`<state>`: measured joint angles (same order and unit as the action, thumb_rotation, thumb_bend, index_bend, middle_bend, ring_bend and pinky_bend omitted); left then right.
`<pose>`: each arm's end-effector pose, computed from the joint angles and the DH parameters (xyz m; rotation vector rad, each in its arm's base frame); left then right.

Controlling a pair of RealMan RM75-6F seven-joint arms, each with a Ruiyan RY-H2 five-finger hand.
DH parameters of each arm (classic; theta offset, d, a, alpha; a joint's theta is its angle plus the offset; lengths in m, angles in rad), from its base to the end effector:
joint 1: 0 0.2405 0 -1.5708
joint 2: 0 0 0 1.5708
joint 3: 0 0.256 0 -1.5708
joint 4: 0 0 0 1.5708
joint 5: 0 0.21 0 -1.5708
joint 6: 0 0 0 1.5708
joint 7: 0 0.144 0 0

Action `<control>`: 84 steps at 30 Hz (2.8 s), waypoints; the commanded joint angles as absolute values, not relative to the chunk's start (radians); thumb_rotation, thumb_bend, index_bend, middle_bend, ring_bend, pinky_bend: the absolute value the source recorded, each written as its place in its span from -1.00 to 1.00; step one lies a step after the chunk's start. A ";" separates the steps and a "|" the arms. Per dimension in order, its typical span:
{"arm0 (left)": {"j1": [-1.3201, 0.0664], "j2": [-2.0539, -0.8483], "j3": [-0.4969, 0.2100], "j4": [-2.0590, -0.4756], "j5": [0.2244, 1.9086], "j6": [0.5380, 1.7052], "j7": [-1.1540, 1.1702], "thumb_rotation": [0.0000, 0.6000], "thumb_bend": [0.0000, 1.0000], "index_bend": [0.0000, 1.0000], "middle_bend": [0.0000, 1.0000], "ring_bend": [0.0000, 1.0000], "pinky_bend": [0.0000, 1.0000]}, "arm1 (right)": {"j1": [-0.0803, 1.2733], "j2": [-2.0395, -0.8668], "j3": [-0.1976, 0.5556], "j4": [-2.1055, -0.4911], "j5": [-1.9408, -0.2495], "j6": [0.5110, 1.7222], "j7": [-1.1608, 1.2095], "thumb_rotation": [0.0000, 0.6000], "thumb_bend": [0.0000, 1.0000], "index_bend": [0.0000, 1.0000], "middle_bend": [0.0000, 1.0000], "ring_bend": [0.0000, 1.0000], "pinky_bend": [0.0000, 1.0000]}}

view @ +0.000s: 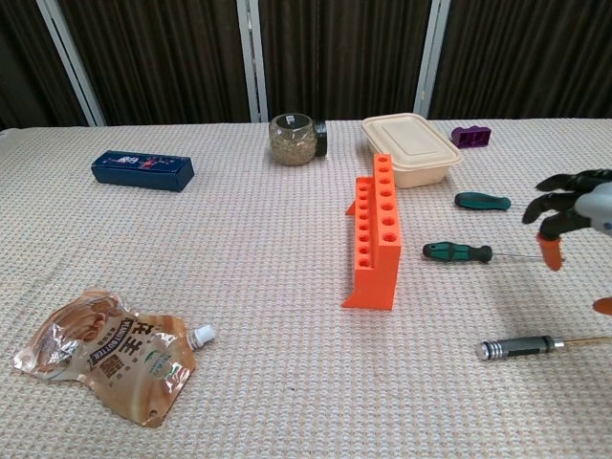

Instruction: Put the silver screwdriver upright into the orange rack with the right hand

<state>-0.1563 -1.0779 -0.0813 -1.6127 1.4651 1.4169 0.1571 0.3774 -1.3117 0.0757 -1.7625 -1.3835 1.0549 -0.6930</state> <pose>-0.3054 0.2100 0.1701 -1.4696 -0.7467 -0.7781 -0.2138 -0.2396 0.0370 1.9554 -0.6469 0.6329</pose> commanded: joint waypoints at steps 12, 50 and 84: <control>-0.170 -1.070 -0.092 -1.619 1.455 1.418 0.158 1.00 -0.73 -0.73 -1.00 -1.00 -1.00 | 0.446 -1.406 0.028 -1.733 -1.287 0.995 -0.840 1.00 -0.64 -0.04 -0.65 -0.96 -0.81; -0.186 -1.070 -0.084 -1.605 1.424 1.385 0.137 1.00 -0.73 -0.73 -1.00 -1.00 -1.00 | 0.506 -1.517 0.010 -1.717 -1.164 1.028 -0.839 1.00 -0.54 -0.08 -0.81 -1.00 -1.00; -0.208 -1.074 -0.062 -1.634 1.440 1.350 0.168 1.00 -0.73 -0.73 -1.00 -1.00 -1.00 | 0.519 -1.251 0.175 -1.899 -1.149 0.963 -0.212 1.00 -0.41 0.28 -0.62 -1.00 -1.00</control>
<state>-0.2057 -1.0730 -0.0656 -1.6318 1.4365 1.3549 0.1655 0.5183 -1.3448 0.1147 -1.8348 -1.1622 1.0151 -0.3678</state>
